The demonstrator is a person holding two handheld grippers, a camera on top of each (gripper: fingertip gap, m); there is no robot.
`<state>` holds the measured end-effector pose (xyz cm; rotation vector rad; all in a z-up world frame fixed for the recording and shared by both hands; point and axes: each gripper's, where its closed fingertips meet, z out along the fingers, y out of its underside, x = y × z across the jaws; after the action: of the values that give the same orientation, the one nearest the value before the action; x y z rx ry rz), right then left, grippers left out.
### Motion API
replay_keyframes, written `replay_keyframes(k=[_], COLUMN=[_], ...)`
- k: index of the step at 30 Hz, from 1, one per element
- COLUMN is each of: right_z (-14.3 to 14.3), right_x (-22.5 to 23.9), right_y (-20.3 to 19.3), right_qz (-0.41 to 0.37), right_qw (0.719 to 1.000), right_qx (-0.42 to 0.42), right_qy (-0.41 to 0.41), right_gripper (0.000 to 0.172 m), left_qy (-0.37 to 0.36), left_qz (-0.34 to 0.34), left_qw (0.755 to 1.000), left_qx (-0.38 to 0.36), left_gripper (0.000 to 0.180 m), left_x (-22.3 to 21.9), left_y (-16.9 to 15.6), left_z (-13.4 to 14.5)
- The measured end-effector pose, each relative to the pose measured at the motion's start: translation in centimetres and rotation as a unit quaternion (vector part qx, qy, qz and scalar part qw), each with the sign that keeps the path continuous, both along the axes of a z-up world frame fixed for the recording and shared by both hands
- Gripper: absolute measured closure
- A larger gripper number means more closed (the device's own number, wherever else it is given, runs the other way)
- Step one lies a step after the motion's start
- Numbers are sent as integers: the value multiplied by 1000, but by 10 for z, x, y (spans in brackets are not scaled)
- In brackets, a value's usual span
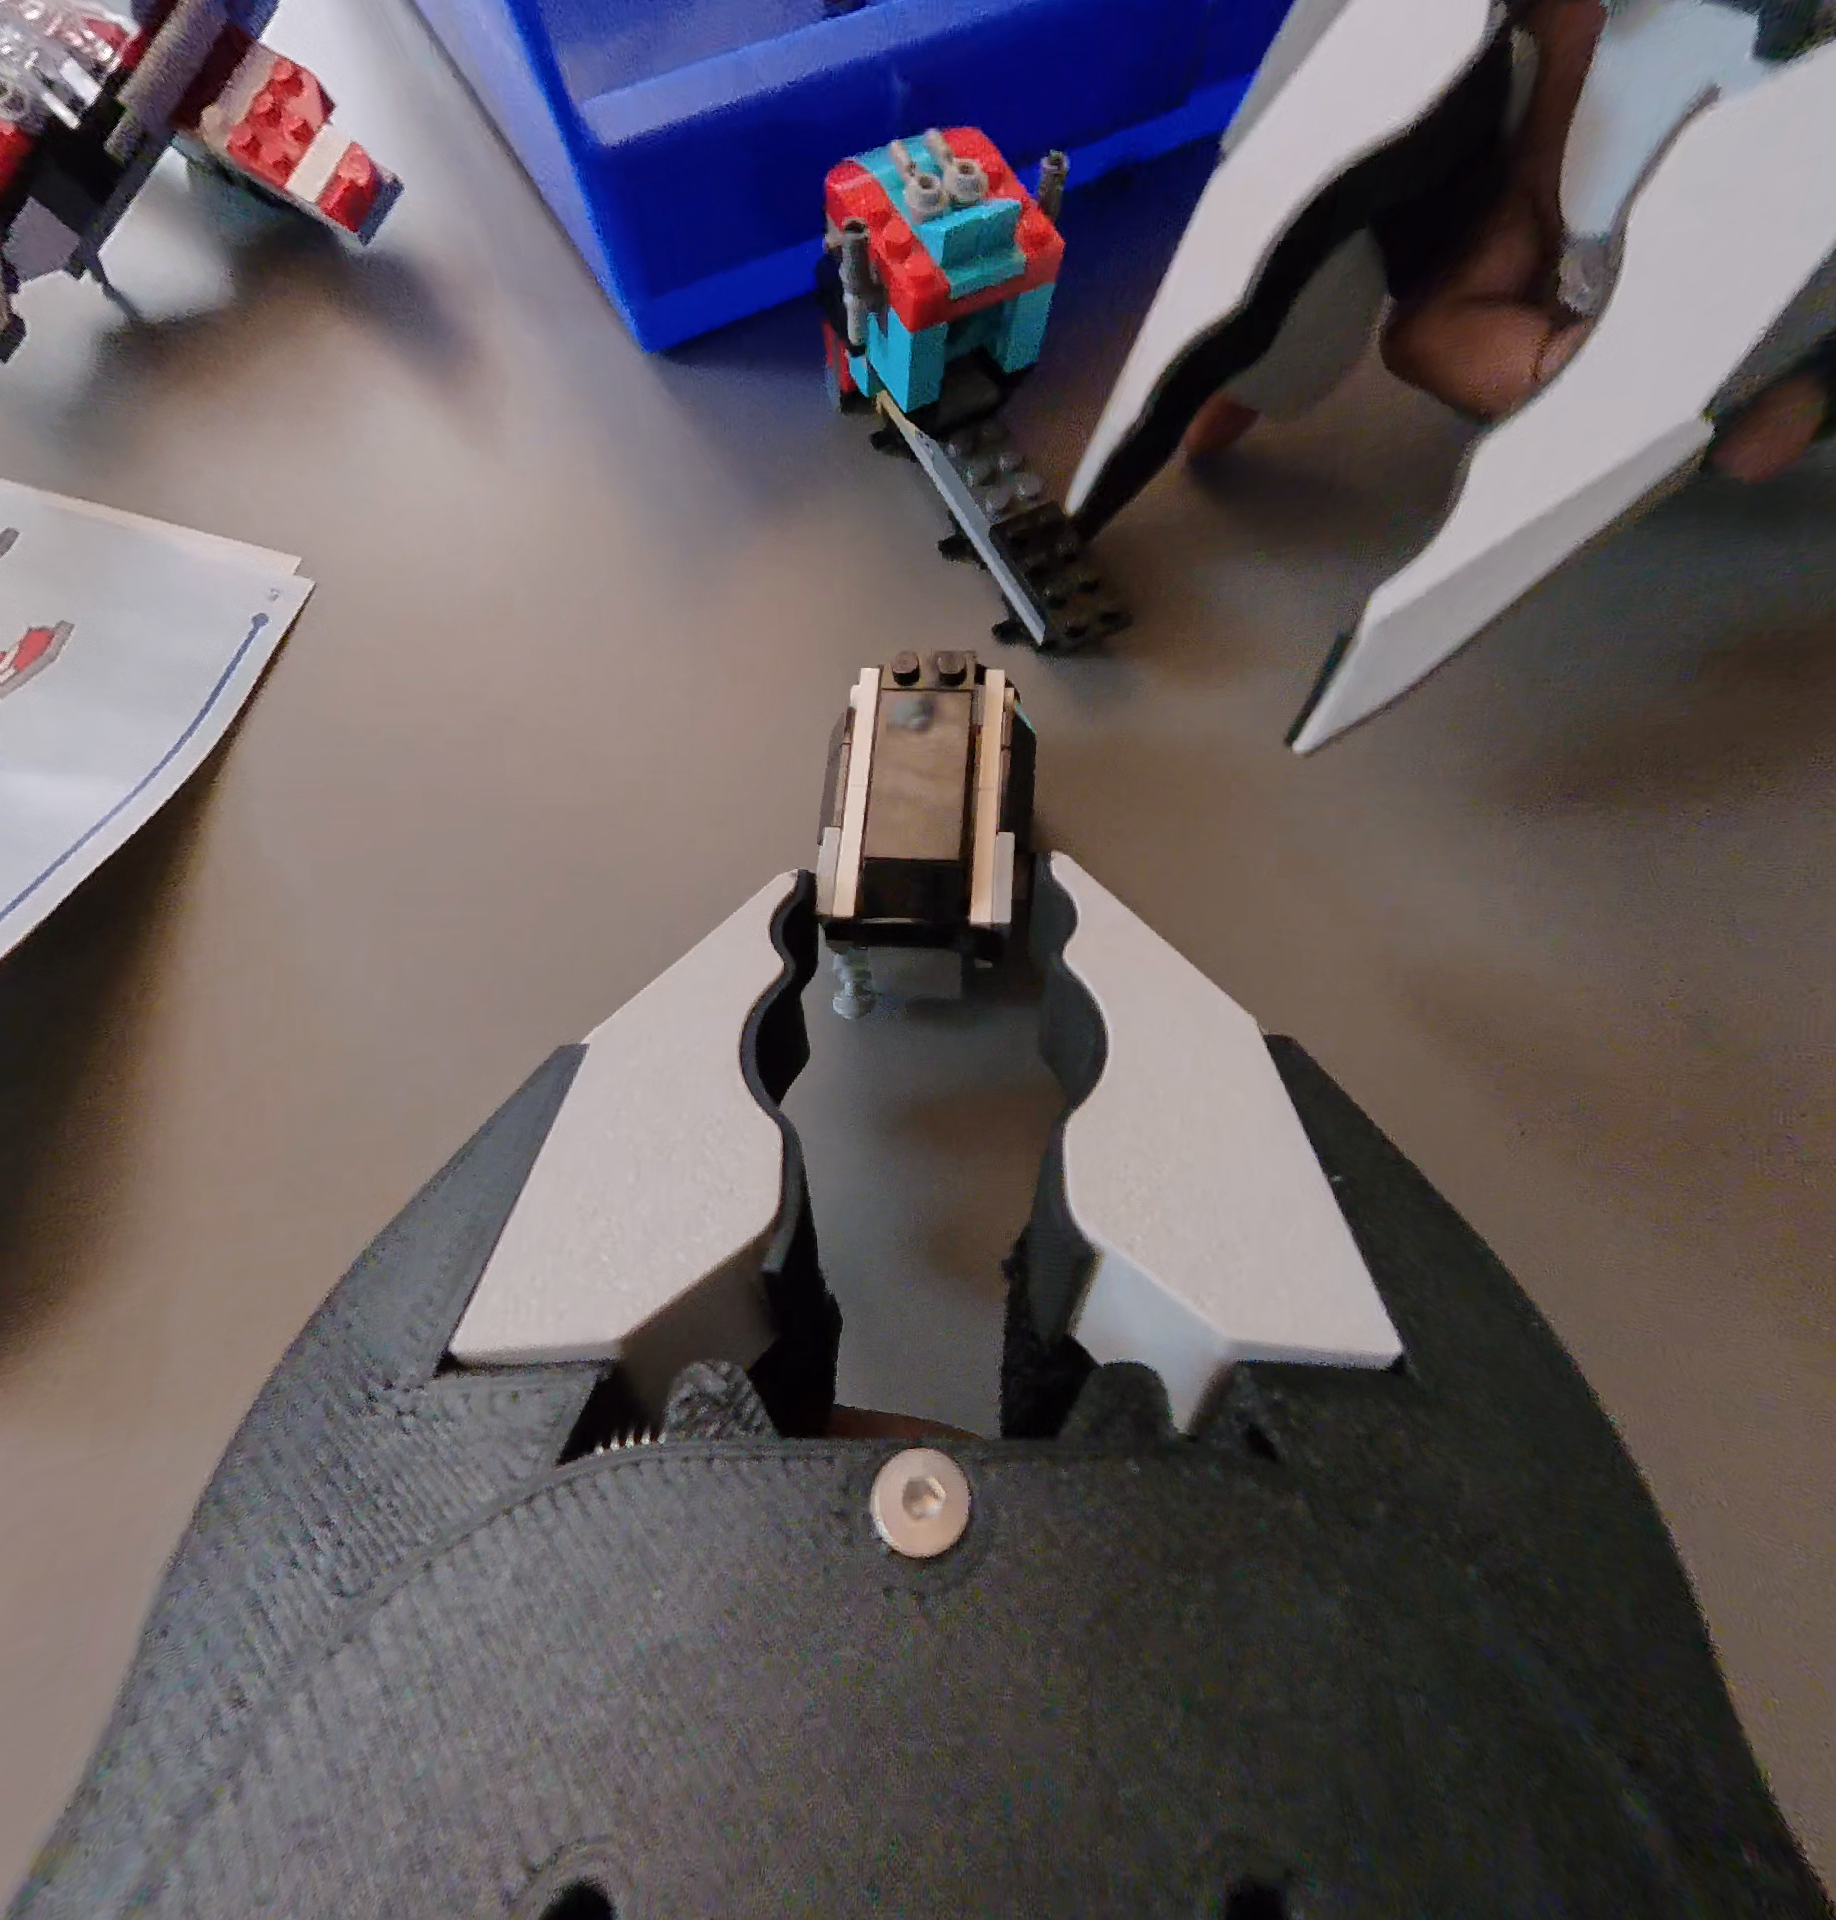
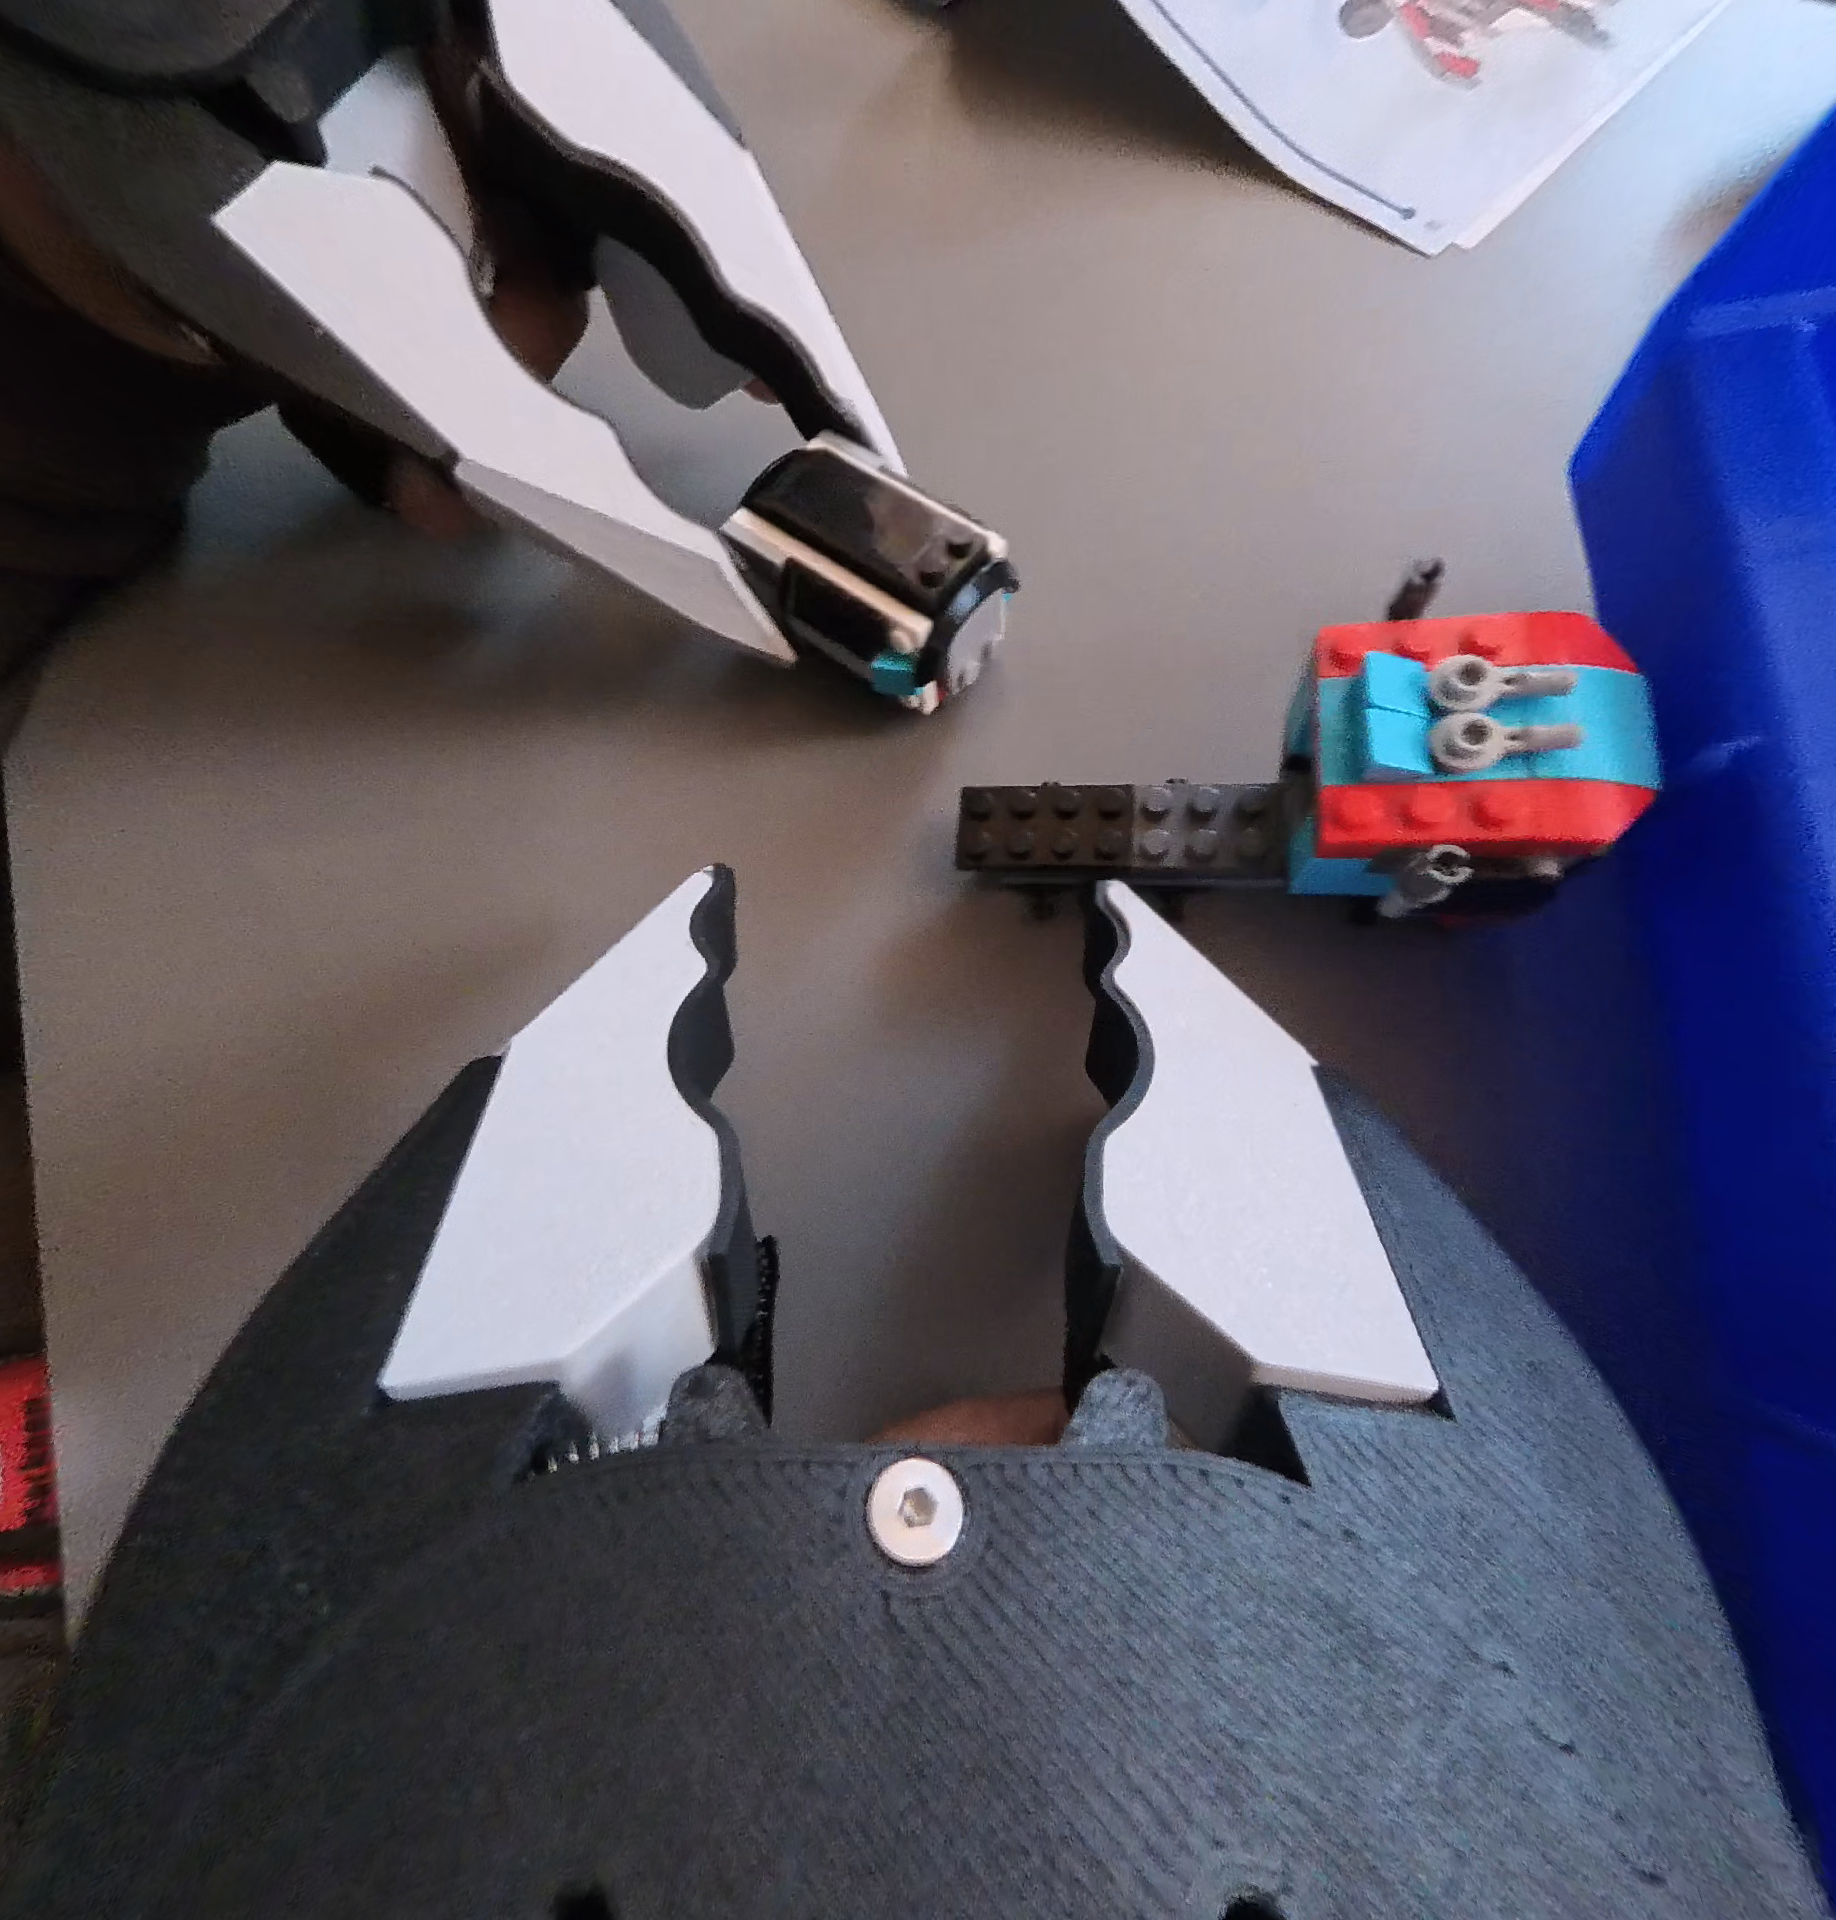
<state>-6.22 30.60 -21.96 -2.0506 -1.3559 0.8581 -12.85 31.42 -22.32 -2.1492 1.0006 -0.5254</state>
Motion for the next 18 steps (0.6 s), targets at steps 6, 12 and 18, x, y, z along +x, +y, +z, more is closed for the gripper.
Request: replay_keyframes(k=[6, 12, 18], right_z=[1, 0, 6], right_x=[-22, -10, 28], right_y=[-16, -8, 38], right_qz=[22, 6, -91], right_qw=[1000, 1000, 996], right_qx=[-12, 3, 22], right_qy=[6, -4, -4], right_gripper=[104, 104, 99], left_qy=[-39, -50, -9], left_qz=[31, 40, 18], left_qw=[998, 997, 1000], left_qx=[-23, -33, -11], left_gripper=[138, 138, 138], left_x=[-7, -11, -11], left_y=[4, 5, 1], left_z=[5, 4, -3])
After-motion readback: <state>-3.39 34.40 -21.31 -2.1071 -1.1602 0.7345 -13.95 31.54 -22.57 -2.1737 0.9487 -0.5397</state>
